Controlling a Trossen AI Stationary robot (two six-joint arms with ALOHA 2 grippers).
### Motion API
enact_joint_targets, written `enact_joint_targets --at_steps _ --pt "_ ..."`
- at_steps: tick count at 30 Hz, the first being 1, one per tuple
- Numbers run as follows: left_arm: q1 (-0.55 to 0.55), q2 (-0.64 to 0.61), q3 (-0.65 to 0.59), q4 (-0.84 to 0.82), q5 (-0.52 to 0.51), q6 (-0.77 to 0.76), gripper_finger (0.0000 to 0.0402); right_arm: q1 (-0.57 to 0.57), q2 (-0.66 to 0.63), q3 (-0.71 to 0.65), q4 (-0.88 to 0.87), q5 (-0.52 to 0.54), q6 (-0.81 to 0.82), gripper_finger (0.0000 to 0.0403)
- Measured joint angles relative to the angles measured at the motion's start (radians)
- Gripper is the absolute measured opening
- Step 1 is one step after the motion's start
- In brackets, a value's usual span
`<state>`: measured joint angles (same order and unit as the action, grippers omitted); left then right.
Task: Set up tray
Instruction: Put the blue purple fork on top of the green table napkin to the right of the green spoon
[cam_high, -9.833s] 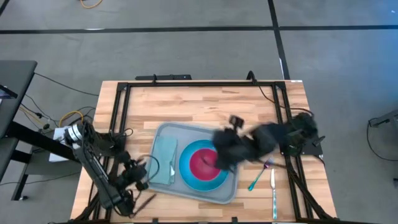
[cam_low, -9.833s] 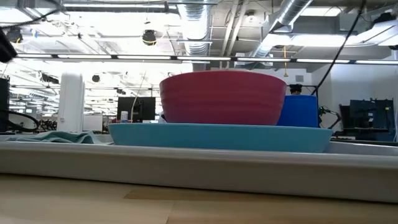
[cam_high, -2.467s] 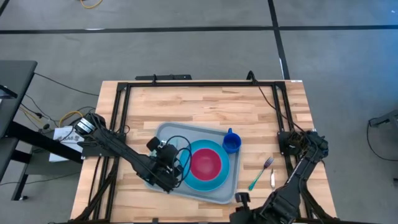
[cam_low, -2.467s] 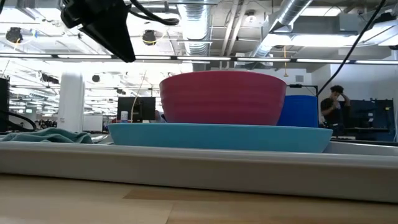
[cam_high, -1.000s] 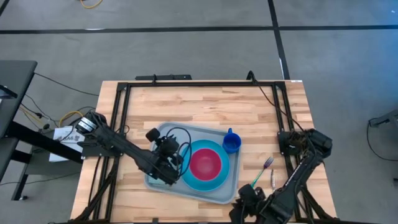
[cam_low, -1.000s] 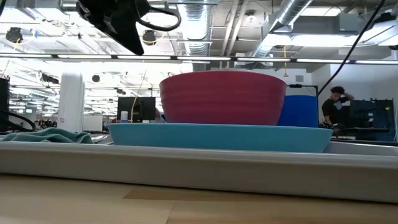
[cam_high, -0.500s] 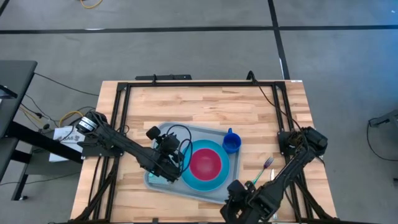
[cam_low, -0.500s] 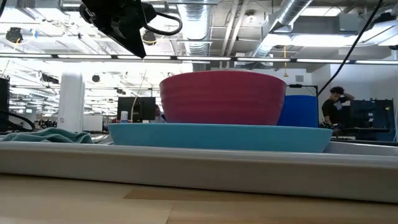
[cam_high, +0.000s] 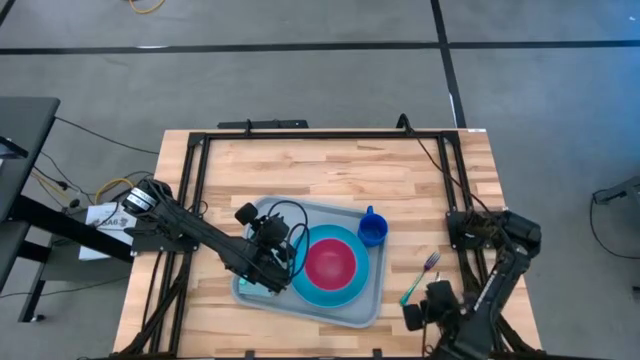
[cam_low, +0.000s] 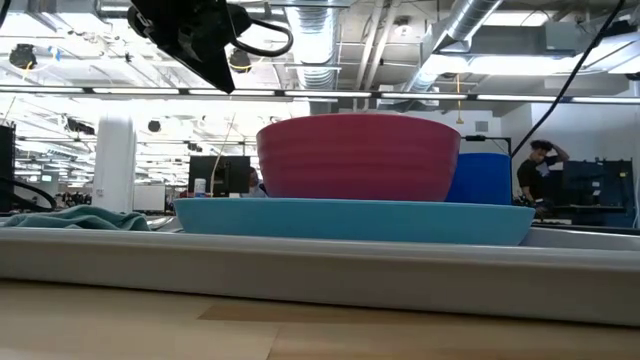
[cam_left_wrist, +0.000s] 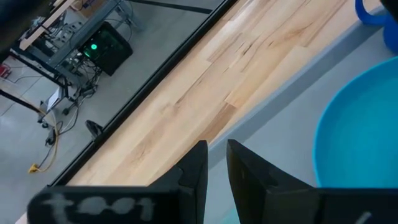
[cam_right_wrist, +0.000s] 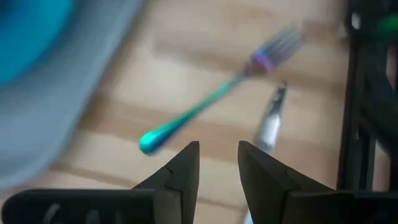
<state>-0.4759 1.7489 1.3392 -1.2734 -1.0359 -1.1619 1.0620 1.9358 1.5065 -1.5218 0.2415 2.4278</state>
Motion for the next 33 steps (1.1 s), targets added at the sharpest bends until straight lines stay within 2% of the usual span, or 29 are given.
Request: enact_joint_targets --at_steps 3,9,17,33 --pt "0.000 0.000 0.000 0.001 0.000 -0.001 0.0050 0.011 0.001 -0.044 0.066 -0.052 0.022 0.0102" --pt "0.000 0.000 0.000 0.011 0.001 -0.003 0.0050 -0.031 0.014 -0.121 0.225 0.156 -0.039 0.0102" --pt "0.000 0.000 0.000 0.010 0.001 -0.004 0.0050 -0.111 0.017 -0.148 0.211 0.153 -0.151 0.0102" --pt "0.000 0.000 0.000 0.009 0.000 -0.004 0.0050 -0.162 0.016 -0.147 0.264 0.174 -0.210 0.0102"
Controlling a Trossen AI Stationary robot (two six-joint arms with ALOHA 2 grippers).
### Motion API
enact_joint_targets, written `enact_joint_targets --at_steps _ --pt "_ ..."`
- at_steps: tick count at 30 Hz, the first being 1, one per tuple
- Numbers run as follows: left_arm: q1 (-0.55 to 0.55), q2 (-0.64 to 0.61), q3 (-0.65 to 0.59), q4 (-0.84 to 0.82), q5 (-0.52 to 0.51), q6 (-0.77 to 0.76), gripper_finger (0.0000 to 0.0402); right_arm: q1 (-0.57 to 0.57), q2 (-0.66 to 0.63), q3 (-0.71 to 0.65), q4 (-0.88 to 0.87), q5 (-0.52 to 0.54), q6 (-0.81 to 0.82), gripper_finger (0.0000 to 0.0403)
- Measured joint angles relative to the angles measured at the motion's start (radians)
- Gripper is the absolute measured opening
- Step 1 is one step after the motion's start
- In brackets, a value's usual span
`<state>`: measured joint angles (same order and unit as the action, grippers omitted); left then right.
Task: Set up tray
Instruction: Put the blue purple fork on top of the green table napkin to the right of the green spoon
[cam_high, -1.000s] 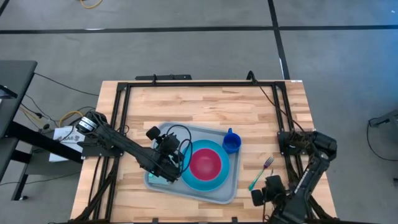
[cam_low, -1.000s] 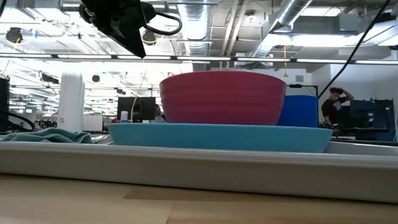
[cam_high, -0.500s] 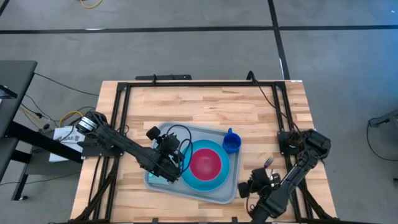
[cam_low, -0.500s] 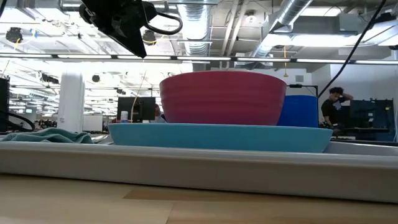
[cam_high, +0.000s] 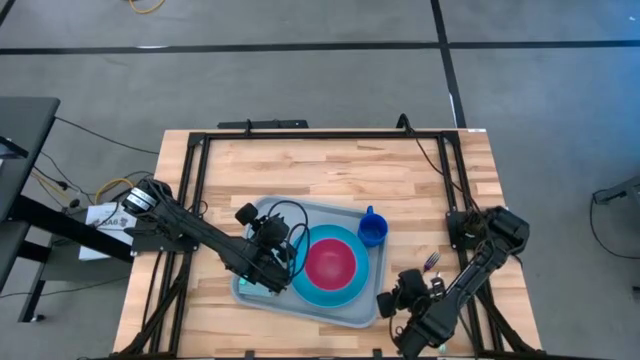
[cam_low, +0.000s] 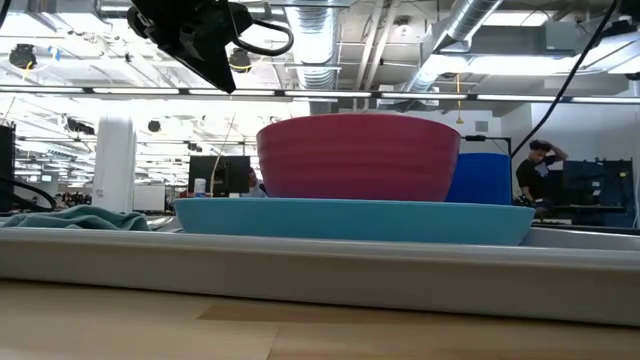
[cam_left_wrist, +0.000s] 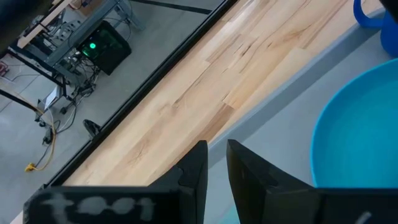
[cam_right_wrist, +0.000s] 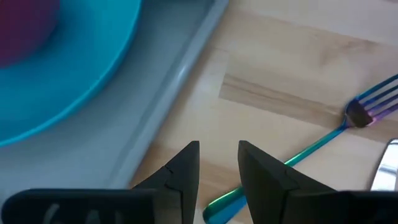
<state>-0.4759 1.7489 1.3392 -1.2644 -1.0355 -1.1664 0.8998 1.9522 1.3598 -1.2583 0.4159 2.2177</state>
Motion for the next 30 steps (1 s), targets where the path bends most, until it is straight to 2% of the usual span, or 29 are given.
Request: enact_joint_targets --at_steps 7,11,13,19,27,30 --pt "0.000 0.000 0.000 0.001 0.000 0.000 0.0050 -0.070 0.000 0.000 -0.015 -0.040 -0.002 0.0102" --pt "0.000 0.000 0.000 0.002 0.006 0.000 0.0050 -0.115 0.000 -0.009 -0.030 -0.200 -0.064 0.0102" --pt "0.000 0.000 0.000 0.002 0.008 0.000 0.0050 -0.119 0.000 -0.021 -0.044 -0.252 -0.032 0.0102" --pt "0.000 0.000 0.000 0.002 0.019 0.000 0.0050 -0.082 0.000 -0.095 -0.053 -0.254 0.196 0.0102" --pt "0.000 0.000 0.000 0.002 0.027 0.000 0.0050 -0.091 0.000 -0.208 0.015 -0.227 0.187 0.0102" --pt "0.000 0.000 0.000 0.002 0.027 0.000 0.0050 -0.088 0.000 -0.200 -0.008 -0.339 0.166 0.0102"
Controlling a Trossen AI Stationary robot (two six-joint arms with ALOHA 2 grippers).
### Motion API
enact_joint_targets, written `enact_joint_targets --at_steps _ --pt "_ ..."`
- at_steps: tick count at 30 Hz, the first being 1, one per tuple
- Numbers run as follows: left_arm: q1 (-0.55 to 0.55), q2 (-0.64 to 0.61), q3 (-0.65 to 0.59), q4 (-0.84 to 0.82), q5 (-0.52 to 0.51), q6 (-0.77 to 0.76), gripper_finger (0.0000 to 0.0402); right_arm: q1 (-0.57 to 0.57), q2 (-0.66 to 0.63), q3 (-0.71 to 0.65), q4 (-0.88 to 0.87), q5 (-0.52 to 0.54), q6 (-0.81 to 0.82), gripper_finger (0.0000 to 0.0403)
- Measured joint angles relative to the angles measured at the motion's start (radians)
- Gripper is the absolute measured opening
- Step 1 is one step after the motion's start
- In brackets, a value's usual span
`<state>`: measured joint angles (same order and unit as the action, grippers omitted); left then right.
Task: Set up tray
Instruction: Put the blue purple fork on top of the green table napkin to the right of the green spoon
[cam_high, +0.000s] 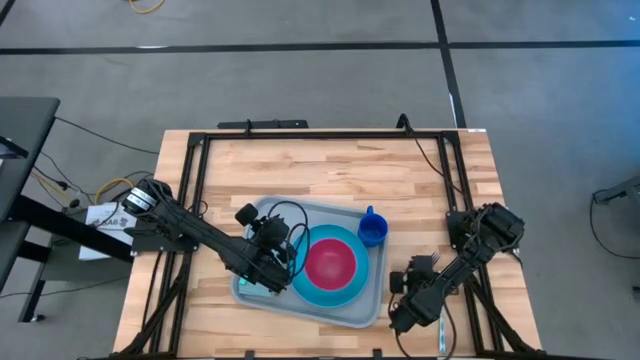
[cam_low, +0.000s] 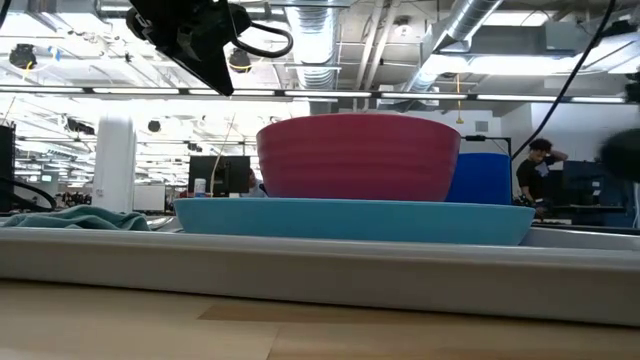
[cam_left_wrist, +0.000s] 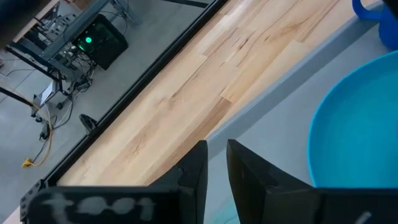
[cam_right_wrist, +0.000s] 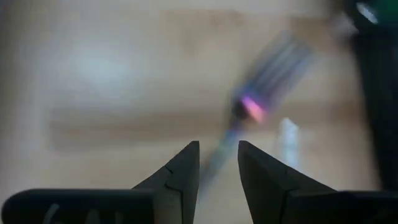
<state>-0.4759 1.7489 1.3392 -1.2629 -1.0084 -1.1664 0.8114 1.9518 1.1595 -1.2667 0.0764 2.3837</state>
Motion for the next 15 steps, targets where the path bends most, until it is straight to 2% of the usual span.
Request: enact_joint_targets --at_steps 2,4,9,15 --pt "0.000 0.000 0.000 0.000 0.000 0.000 0.0050 0.004 -0.001 0.013 -0.005 -0.065 -0.002 0.0102" --pt "0.000 0.000 0.000 0.000 -0.001 0.000 0.0050 0.012 -0.002 0.017 -0.001 -0.082 0.014 0.0102" --pt "0.002 0.000 0.000 0.000 -0.002 0.000 0.0050 0.020 -0.002 0.007 -0.008 -0.070 0.037 0.0102" --pt "0.002 0.000 0.000 0.000 -0.003 0.000 0.0050 0.014 -0.002 -0.015 0.017 0.005 0.048 0.0102"
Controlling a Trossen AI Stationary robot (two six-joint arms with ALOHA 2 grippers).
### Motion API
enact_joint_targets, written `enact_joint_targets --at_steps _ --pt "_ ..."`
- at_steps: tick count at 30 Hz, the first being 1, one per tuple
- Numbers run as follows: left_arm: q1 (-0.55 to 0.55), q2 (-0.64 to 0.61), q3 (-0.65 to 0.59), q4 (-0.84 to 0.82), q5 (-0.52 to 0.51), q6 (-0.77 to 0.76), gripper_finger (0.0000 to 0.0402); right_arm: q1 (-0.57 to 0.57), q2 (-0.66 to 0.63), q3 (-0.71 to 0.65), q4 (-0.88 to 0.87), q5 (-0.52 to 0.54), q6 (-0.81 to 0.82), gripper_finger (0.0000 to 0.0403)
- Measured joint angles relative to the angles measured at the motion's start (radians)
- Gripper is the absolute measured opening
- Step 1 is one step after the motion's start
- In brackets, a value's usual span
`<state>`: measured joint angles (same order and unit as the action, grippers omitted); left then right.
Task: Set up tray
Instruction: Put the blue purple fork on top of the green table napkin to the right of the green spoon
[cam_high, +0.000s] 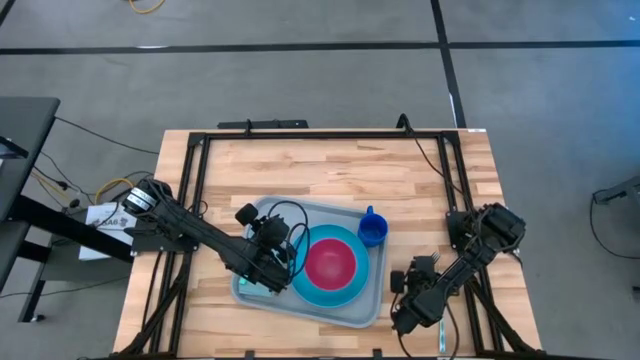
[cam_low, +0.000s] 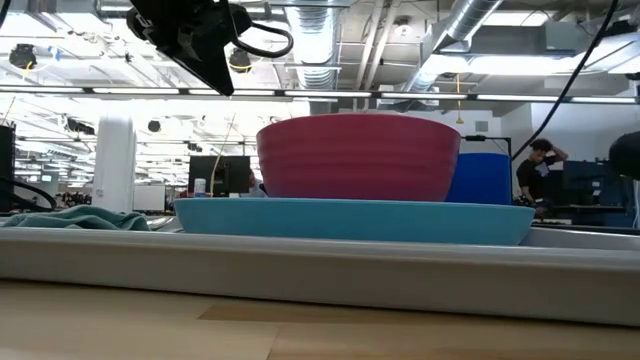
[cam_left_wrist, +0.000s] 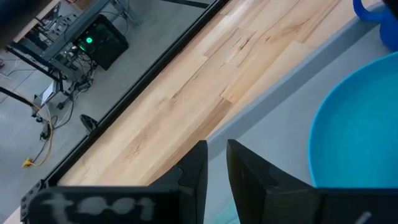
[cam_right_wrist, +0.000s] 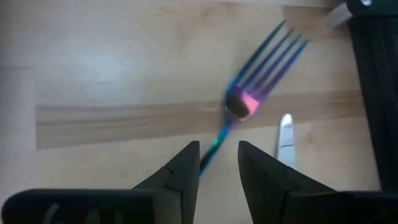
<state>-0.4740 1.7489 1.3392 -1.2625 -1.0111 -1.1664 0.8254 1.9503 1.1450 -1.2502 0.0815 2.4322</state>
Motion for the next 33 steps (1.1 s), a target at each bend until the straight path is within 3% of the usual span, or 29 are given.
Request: enact_joint_targets --at_steps 23,26,30,33 --pt "0.000 0.000 0.000 0.001 -0.001 0.001 0.0050 -0.036 0.032 -0.010 0.026 -0.004 0.014 0.0102" --pt "0.000 0.000 0.000 0.001 -0.001 0.001 0.0050 -0.044 0.032 -0.026 0.026 0.048 0.019 0.0102" --pt "0.000 0.000 0.000 0.001 0.000 0.001 0.0050 -0.060 0.032 -0.061 0.071 0.214 0.009 0.0102" --pt "0.000 0.000 0.000 0.001 0.001 0.001 0.0050 -0.073 0.031 -0.070 0.092 0.260 0.005 0.0102"
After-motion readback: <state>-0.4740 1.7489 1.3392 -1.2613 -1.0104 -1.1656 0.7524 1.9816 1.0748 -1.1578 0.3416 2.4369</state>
